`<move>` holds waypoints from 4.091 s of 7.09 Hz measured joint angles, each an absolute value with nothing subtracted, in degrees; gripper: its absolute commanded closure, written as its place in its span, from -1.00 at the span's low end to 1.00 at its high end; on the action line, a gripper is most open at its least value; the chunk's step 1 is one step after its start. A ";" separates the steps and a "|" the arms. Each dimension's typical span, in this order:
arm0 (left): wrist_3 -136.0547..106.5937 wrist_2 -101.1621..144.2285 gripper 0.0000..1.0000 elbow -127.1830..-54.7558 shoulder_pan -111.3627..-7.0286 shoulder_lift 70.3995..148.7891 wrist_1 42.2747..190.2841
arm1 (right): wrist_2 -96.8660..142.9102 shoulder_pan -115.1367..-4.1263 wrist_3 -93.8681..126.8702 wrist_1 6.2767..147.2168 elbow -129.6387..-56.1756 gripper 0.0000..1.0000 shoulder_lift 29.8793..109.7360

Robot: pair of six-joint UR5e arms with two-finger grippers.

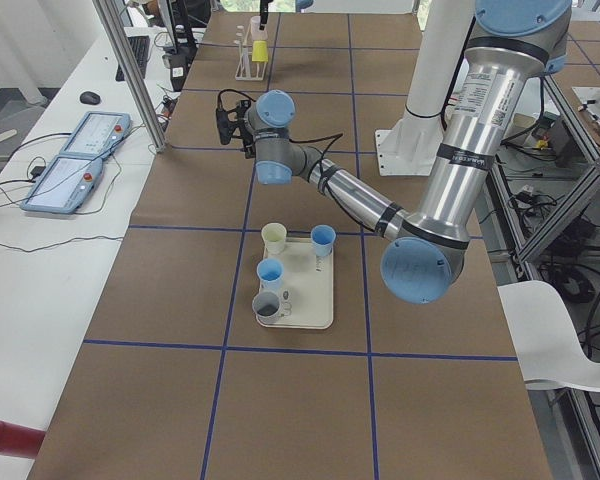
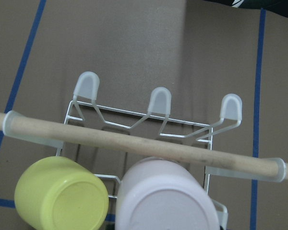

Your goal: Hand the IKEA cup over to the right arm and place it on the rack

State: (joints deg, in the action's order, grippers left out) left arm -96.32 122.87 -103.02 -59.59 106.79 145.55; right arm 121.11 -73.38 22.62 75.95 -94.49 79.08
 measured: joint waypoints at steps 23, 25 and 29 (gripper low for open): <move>-57.03 124.43 -0.84 -111.36 -48.22 79.48 121.56 | 126.82 -71.01 32.64 75.76 -98.84 -1.00 77.63; -57.78 124.32 0.00 -111.13 -45.91 79.43 121.48 | 127.24 -71.01 32.77 75.76 -99.16 -1.00 77.84; -58.17 124.44 1.00 -111.17 -44.25 79.07 121.38 | 127.25 -71.01 32.78 75.76 -98.96 -1.00 77.79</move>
